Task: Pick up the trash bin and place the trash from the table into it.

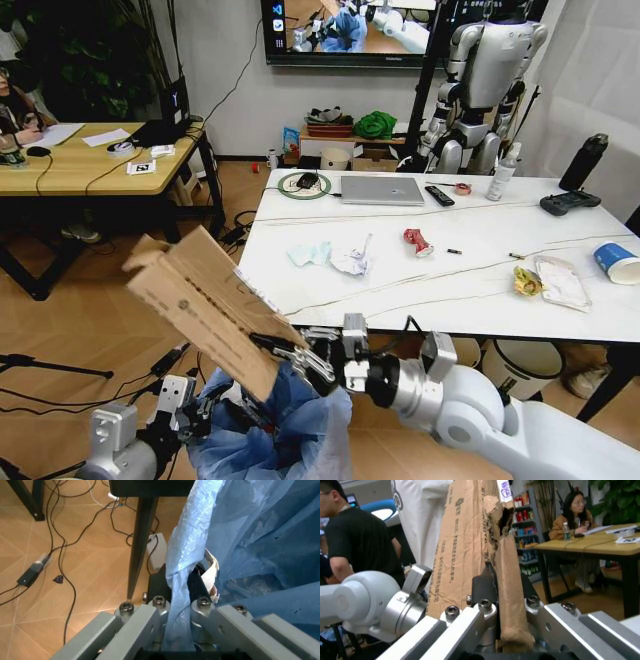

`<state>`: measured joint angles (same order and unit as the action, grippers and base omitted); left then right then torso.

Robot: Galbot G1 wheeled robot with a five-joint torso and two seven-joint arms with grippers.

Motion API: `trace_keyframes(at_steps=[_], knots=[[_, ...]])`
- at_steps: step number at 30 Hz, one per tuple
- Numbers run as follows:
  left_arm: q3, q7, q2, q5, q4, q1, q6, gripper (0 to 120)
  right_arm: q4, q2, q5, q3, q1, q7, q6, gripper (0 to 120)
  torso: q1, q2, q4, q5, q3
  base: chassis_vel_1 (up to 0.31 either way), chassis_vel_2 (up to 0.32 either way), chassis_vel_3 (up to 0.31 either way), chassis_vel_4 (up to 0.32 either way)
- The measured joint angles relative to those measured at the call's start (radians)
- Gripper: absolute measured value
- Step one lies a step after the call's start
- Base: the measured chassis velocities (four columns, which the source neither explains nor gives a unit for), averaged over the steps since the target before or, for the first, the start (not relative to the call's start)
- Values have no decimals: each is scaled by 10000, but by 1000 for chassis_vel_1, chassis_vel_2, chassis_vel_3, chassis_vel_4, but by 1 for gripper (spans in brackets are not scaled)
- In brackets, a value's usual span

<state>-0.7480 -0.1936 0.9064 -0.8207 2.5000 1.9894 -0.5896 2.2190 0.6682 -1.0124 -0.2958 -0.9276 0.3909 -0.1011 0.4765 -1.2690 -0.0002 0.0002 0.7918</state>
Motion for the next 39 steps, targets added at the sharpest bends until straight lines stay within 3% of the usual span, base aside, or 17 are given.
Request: trace_keyframes(at_steps=[9, 18, 39], knots=[[19, -11, 56, 39, 0, -8, 0, 0, 244, -428, 425, 807, -1178, 30, 0, 0, 0, 0, 0, -2, 0, 0, 0, 0, 0], [50, -16, 102, 56, 0, -10, -4, 0, 161, -449, 640, 903, -1467, -20, -6, 0, 0, 0, 1, -2, 0, 0, 0, 0, 0], [70, 1, 149, 31, 0, 12, -15, 0, -608, 331, 749, -254, -543, -284, -62, 0, 1, 0, 1, -3, 0, 0, 0, 0, 0]])
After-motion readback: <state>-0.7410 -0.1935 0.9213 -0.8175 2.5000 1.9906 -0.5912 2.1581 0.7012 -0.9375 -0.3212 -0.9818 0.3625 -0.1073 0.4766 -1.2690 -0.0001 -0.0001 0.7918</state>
